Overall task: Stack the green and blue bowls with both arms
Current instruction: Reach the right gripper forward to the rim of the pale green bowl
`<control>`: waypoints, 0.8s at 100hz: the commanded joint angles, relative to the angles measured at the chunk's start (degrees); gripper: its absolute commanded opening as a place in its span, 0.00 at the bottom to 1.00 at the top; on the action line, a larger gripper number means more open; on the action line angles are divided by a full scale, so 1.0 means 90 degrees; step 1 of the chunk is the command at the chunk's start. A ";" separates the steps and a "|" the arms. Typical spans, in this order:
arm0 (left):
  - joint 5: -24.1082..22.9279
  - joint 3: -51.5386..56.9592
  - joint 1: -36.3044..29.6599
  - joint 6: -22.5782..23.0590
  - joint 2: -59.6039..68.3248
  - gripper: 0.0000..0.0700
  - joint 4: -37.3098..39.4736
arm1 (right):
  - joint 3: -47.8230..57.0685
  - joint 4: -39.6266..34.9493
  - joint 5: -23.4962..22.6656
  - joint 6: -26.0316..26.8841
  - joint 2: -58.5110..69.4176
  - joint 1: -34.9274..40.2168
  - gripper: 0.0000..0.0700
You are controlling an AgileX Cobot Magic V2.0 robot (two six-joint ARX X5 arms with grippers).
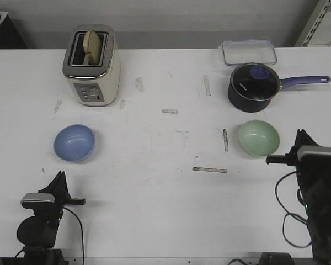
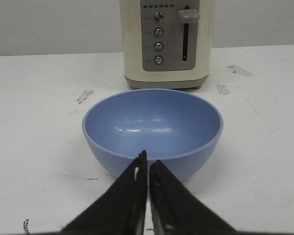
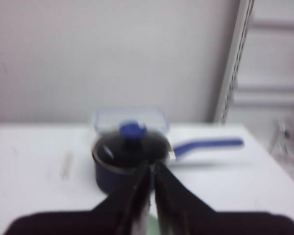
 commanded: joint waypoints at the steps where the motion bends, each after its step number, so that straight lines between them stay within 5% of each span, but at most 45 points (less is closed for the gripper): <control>1: 0.0005 -0.0134 0.0012 -0.0007 -0.0010 0.00 0.0075 | 0.0427 -0.0415 -0.0134 -0.0223 0.0656 -0.0158 0.25; 9: 0.0005 -0.0134 0.0012 -0.0007 -0.0010 0.00 0.0075 | 0.0755 -0.0784 -0.0551 -0.0362 0.1282 -0.0447 0.44; 18: 0.0005 -0.0134 0.0012 -0.0007 -0.0010 0.00 0.0075 | 0.0884 -0.0962 -0.1154 -0.0376 0.1887 -0.0850 0.52; 48: 0.0005 -0.0134 0.0012 -0.0005 -0.0010 0.00 0.0075 | 0.0884 -0.1115 -0.2348 -0.0838 0.3679 -0.1841 0.55; 80: 0.0005 -0.0134 0.0012 -0.0007 -0.0010 0.00 0.0075 | 0.0884 -0.0588 -0.2380 -0.0865 0.5190 -0.1734 0.55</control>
